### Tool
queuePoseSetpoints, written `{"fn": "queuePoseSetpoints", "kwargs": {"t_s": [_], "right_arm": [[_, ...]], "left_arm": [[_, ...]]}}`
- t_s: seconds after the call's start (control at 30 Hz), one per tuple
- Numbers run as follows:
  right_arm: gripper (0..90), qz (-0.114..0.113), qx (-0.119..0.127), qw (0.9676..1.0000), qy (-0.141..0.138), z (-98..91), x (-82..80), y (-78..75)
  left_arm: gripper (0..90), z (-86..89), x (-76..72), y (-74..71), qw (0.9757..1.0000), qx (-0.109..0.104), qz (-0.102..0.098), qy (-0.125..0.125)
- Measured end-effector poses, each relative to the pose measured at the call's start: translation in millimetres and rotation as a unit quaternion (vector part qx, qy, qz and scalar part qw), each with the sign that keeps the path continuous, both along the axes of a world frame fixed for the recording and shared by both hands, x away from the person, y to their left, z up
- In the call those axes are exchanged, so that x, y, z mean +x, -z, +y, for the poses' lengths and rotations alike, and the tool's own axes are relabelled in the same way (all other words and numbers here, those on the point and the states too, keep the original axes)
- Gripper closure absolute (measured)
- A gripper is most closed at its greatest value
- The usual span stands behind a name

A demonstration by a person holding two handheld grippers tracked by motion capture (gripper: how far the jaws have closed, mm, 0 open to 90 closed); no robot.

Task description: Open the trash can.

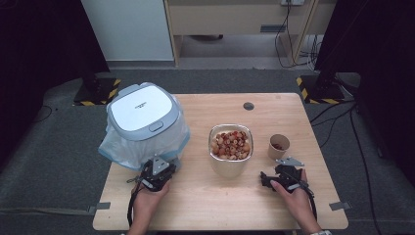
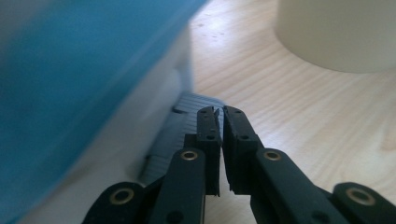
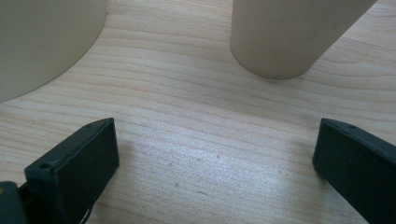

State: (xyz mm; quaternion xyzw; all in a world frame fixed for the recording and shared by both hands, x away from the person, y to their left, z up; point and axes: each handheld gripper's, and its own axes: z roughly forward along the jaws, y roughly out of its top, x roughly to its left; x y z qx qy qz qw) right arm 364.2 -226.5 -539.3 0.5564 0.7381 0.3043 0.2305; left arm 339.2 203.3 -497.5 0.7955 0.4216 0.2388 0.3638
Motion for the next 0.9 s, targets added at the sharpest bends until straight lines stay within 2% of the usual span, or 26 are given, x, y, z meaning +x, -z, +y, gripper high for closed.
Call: {"fn": "queuePoseSetpoints", "kwargs": {"t_s": [0.2,0.3,0.43,0.53,0.67,0.9], "right_arm": [[0.8,0.0,0.0,1.0,0.0,0.0,0.0,0.0],[0.9,0.0,0.0,1.0,-0.002,-0.1,0.0,0.0],[0.9,0.0,0.0,1.0,-0.003,0.0,0.0,0.0],[0.9,0.0,0.0,1.0,-0.003,0.1,-0.1,0.0],[0.9,0.0,0.0,1.0,-0.004,0.1,-0.1,0.0],[0.9,0.0,0.0,1.0,-0.004,0.1,-0.1,0.0]], "left_arm": [[86.2,2.0,6.8,6.5,0.9999,0.014,0.005,-0.009],[86.1,0.9,8.8,8.3,0.9997,0.021,-0.001,-0.012],[86.9,-0.2,8.8,9.8,0.9997,0.021,0.002,-0.009],[87.0,-2.5,7.9,11.3,0.9995,0.032,-0.001,-0.009],[87.8,1.3,8.2,13.7,0.9998,0.009,0.003,-0.016],[89.3,-1.0,7.7,16.5,0.9996,0.021,0.0,-0.017]]}}
